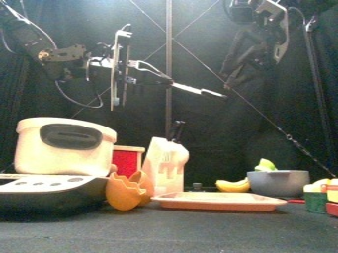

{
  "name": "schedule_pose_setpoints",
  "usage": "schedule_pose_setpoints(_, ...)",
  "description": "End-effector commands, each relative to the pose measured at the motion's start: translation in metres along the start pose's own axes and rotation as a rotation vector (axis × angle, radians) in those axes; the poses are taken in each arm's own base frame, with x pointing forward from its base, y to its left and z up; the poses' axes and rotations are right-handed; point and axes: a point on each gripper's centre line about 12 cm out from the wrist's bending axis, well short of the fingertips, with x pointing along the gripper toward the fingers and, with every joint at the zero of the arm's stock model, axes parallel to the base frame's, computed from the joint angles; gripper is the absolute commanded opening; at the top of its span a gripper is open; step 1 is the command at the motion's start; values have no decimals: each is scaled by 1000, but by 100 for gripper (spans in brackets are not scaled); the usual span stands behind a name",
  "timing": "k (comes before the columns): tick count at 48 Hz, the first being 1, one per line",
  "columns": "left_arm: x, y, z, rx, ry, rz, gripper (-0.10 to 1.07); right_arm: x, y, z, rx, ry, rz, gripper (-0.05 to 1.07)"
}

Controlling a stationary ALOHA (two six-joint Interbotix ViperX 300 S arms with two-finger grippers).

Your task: Regrasp pairing knife handle

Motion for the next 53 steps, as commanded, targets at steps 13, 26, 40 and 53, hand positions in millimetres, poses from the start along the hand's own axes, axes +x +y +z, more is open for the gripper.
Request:
schedule_pose_setpoints(13,1,-17,5,89,-20,-123,41,0,-5,4,73,-63,131,91)
schedule_pose_setpoints(26,-3,-25,3,143,-24,-200,41,-3,-8,5,80,-91,168,91)
schedule_pose_setpoints(40,-4,-28,1,187,-18,-244,41,-13,-6,11,120,-163,284,89)
schedule_pose_setpoints(53,-3,-29,2,224,-32,-249,41,-13,-4,7,147,-170,335,78)
